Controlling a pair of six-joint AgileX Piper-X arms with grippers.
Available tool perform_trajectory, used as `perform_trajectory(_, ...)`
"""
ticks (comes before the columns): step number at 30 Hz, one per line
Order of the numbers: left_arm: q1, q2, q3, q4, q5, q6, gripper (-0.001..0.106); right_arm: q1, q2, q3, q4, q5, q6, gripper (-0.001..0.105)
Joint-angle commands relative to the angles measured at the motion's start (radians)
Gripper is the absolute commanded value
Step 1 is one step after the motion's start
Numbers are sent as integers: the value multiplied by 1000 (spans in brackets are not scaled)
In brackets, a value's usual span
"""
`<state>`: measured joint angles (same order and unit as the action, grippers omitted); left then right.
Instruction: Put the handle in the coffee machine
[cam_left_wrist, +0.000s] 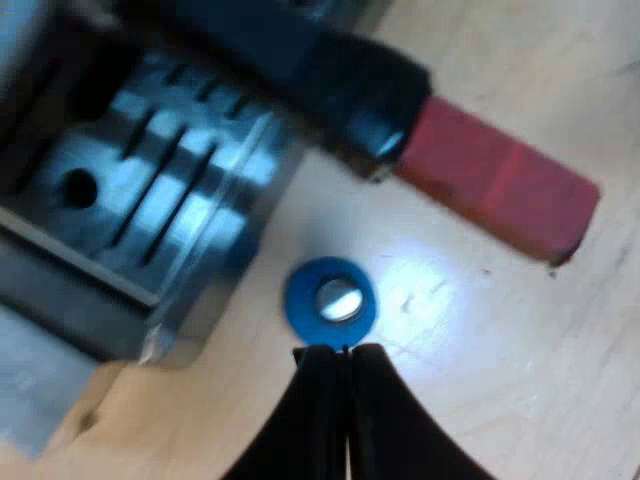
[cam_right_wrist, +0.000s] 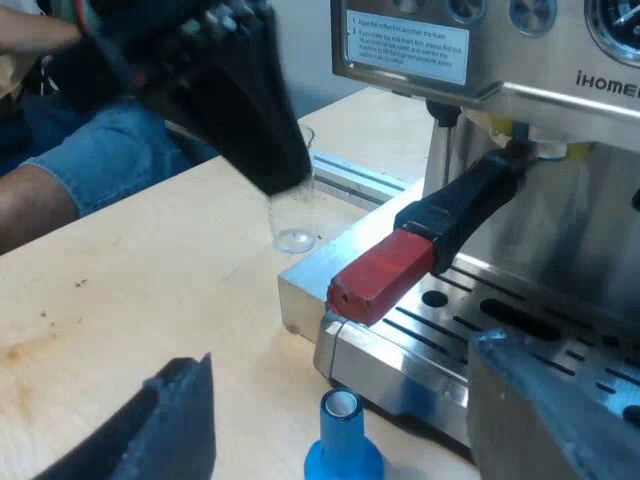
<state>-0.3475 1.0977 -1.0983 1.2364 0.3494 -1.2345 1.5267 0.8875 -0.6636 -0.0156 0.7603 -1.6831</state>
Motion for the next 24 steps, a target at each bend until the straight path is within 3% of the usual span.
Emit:
perform_trajectory(1, 42, -62, -12, 23, 11, 5, 0, 1, -8, -8, -2, 14, 17, 57)
perform_trajectory(5, 60, -135, -12, 23, 11, 5, 0, 1, -8, -8, -2, 14, 21, 57)
perform_trajectory(8, 60, -209, -12, 26, 2, -37, 0, 1, -8, -30, 30, 6, 25, 57)
perform_trajectory(15, 60, -305, -12, 68, -25, -38, 5, -1, -8, -163, 351, -25, 56, 63)
perform_trajectory(17, 60, -324, -12, 93, -45, -22, 20, -11, -8, -192, 416, -46, 82, 63)
perform_trajectory(22, 60, -349, -12, 106, -88, -22, 85, -104, -8, -262, 508, -185, 119, 63)
perform_trajectory(24, 60, -351, -12, 106, -88, -20, 98, -153, -8, -278, 519, -235, 119, 63)
